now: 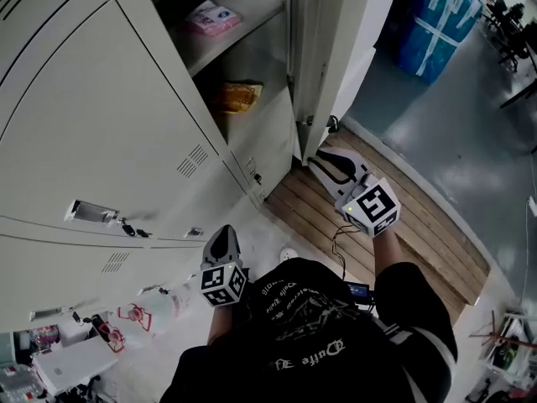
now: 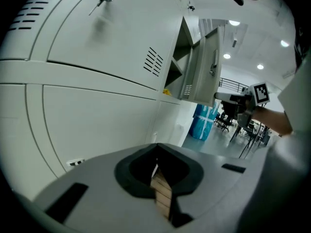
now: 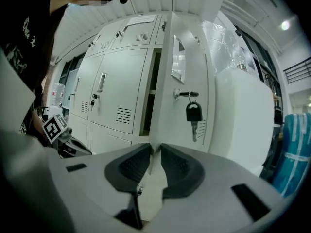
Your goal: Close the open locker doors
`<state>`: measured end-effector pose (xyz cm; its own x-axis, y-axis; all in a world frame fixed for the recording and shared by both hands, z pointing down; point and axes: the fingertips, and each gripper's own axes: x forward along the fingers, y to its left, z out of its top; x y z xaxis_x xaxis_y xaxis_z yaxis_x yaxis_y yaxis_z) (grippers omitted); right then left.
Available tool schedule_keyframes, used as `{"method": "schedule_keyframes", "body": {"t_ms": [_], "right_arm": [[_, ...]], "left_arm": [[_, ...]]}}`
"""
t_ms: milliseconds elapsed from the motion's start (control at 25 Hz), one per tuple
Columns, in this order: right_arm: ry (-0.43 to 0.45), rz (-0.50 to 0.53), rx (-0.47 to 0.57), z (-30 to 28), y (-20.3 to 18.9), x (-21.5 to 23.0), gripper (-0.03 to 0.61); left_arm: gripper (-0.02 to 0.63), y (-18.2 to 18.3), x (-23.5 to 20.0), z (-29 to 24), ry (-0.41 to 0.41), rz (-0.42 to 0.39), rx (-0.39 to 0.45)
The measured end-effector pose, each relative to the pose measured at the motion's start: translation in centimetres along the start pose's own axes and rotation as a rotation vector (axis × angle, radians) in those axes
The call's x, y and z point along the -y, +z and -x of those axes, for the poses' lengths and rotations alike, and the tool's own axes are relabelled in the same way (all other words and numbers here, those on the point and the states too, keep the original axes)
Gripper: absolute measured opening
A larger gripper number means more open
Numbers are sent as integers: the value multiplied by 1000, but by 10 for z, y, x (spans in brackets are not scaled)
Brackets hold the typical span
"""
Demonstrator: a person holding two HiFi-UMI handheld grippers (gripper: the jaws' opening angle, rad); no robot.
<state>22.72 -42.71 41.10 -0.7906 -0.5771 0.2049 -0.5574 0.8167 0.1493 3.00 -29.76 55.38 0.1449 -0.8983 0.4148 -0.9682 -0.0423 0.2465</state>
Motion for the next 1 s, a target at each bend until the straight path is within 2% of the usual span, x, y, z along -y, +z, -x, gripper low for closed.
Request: {"method": "schedule_keyframes", "body": {"t_ms": [240, 560, 1000], "right_arm": [[44, -5, 44, -33, 11, -23, 64], [155, 14, 75, -83, 26, -47, 60], [211, 57, 100, -136, 41, -56, 43]], "left_arm": [[8, -2, -16, 12, 53, 29, 10], [8, -12, -36, 33, 157, 83, 17], [8, -18, -58, 59, 275, 131, 56]]}}
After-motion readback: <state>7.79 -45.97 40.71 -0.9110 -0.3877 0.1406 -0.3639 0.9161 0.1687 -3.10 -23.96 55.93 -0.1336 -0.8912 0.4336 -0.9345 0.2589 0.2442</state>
